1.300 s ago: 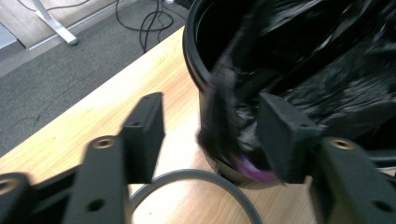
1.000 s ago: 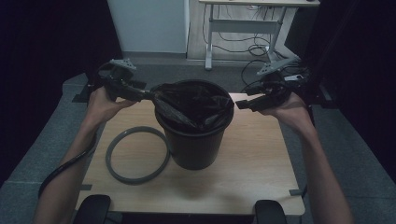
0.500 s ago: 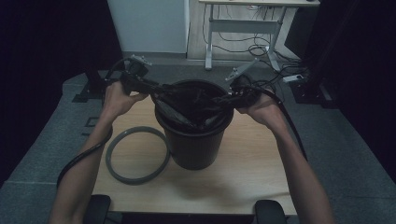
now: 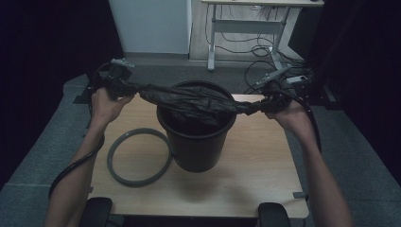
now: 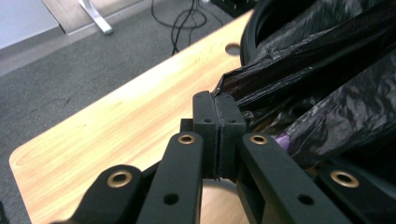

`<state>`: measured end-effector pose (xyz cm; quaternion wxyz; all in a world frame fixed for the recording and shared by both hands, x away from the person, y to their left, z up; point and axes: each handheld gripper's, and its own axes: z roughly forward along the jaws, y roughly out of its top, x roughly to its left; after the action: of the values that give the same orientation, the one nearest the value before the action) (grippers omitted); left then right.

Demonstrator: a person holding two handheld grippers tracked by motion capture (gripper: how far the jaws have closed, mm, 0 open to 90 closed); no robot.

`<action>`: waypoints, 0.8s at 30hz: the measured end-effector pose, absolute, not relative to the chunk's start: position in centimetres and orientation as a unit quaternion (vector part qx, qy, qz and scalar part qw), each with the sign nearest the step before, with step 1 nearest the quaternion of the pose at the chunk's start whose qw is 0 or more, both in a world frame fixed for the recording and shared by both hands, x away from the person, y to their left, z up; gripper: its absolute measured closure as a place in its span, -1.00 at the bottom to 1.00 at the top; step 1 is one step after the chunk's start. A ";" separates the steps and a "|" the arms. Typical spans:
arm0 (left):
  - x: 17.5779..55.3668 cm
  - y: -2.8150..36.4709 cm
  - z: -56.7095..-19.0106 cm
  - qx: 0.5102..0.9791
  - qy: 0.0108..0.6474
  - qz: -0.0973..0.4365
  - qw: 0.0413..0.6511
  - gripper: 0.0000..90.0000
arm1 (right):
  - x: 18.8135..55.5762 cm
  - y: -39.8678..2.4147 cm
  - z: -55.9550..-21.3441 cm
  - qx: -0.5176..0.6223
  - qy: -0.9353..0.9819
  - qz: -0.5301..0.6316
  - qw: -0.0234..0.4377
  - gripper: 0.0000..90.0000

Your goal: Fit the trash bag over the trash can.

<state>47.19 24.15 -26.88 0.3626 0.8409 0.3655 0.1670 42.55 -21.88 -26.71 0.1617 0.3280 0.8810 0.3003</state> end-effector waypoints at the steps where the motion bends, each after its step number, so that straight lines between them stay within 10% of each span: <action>1: 47.2 24.0 -27.1 0.843 0.365 0.168 0.358 0.96 | 42.7 -21.7 -27.1 0.328 0.883 0.292 0.164 0.91; 10: 47.7 24.1 -27.1 0.846 0.348 0.150 0.375 0.14 | 43.3 -21.5 -25.6 0.328 0.867 0.330 0.177 0.02; 24: 48.8 21.9 -26.3 0.866 0.312 0.130 0.369 -0.25 | 46.1 -18.0 -23.3 0.322 0.859 0.348 0.190 -0.33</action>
<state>48.82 21.95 -26.33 0.3686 0.8659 0.3120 0.1305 46.09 -17.98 -23.30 0.1904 0.3220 0.8594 0.3484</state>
